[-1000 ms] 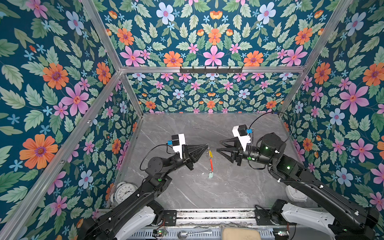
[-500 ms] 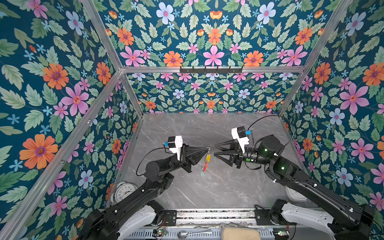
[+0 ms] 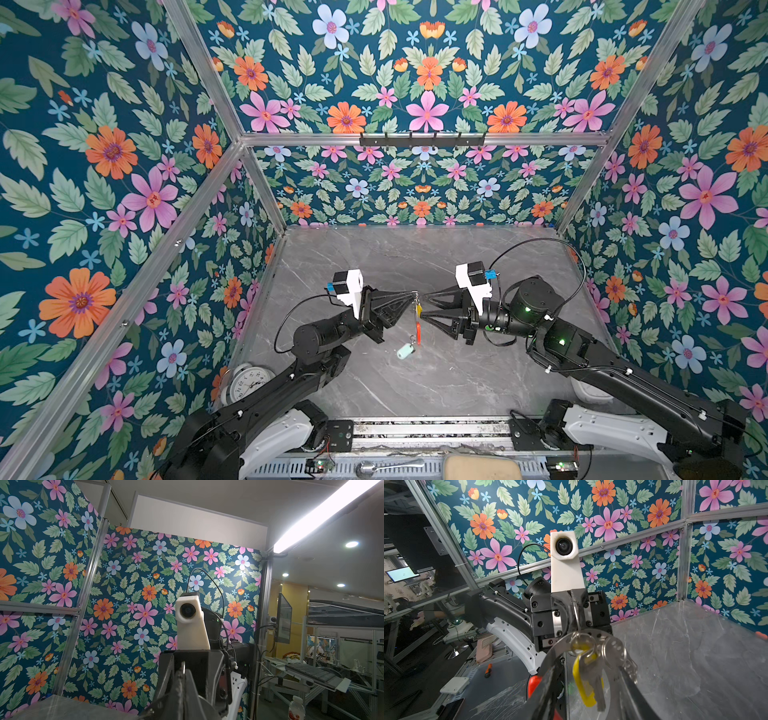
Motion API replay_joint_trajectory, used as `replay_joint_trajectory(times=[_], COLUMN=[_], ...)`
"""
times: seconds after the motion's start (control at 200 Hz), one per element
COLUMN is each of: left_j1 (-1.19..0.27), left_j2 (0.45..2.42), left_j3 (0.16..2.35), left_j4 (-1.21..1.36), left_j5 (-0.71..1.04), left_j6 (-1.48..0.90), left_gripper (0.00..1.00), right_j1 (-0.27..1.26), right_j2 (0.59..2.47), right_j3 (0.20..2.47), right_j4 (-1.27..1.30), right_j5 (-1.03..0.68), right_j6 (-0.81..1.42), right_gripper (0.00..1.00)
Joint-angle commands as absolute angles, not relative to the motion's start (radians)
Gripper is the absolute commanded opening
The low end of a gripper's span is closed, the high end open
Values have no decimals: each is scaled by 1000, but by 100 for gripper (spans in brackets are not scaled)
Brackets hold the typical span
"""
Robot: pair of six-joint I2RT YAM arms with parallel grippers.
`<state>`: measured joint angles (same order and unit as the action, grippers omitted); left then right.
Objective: Remove the keys from the keyring
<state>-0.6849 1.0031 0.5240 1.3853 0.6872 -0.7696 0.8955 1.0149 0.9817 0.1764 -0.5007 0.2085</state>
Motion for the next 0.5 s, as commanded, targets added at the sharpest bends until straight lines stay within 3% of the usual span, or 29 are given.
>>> replay_joint_trajectory(times=[0.0, 0.41, 0.495], left_j1=[-683, -684, -684], left_j2=[1008, 1035, 1035], left_j3=[524, 525, 526], left_j4=[1449, 1491, 1491], left_j5=[674, 675, 675], left_j6=[-786, -810, -812], left_gripper=[0, 0, 0], right_j1=[898, 904, 905], right_j2=[1022, 1068, 1069], right_j3=[989, 1024, 1025], right_j4=[205, 189, 183], right_j5=[-480, -471, -469], right_j6=[194, 184, 180], right_gripper=[41, 38, 32])
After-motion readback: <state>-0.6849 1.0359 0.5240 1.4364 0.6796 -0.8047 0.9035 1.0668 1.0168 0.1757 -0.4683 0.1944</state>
